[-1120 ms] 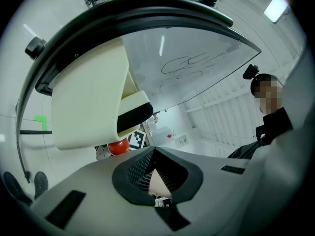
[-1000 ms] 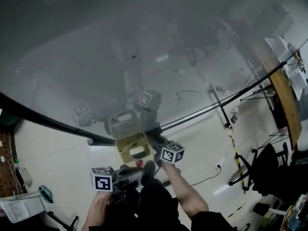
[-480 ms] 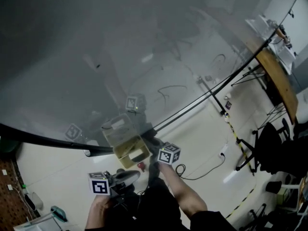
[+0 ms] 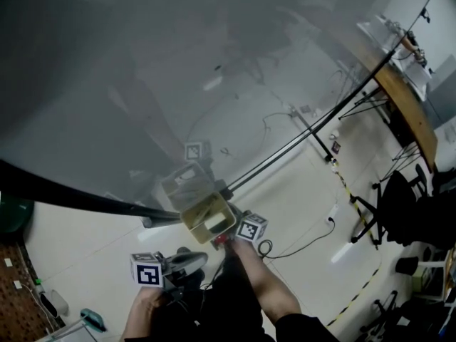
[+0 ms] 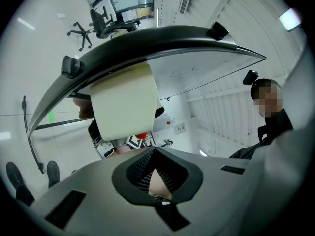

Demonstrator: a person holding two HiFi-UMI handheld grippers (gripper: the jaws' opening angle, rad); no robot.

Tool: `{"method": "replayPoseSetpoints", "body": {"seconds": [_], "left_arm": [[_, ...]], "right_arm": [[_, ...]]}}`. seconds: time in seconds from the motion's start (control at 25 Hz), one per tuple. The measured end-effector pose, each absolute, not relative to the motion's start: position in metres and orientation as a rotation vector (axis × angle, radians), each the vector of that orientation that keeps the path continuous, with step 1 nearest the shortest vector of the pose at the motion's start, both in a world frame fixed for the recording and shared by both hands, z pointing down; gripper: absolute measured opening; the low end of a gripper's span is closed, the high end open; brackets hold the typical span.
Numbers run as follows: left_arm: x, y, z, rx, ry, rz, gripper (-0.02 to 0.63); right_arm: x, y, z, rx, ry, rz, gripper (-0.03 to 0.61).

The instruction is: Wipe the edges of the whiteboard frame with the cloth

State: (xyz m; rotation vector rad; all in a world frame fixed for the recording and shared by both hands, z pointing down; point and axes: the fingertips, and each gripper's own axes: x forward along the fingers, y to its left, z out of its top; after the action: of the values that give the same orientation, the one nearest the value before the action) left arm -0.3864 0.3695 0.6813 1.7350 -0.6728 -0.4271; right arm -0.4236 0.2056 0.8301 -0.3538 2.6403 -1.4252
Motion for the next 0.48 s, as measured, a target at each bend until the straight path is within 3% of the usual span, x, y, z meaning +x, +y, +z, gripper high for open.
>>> {"method": "replayPoseSetpoints", "body": {"seconds": [0.48], "left_arm": [[-0.411,0.394,0.685,1.715,-0.677,-0.412,-0.011]], "right_arm": [[-0.427,0.209,0.816,-0.422,2.401,-1.425,0.075]]}}
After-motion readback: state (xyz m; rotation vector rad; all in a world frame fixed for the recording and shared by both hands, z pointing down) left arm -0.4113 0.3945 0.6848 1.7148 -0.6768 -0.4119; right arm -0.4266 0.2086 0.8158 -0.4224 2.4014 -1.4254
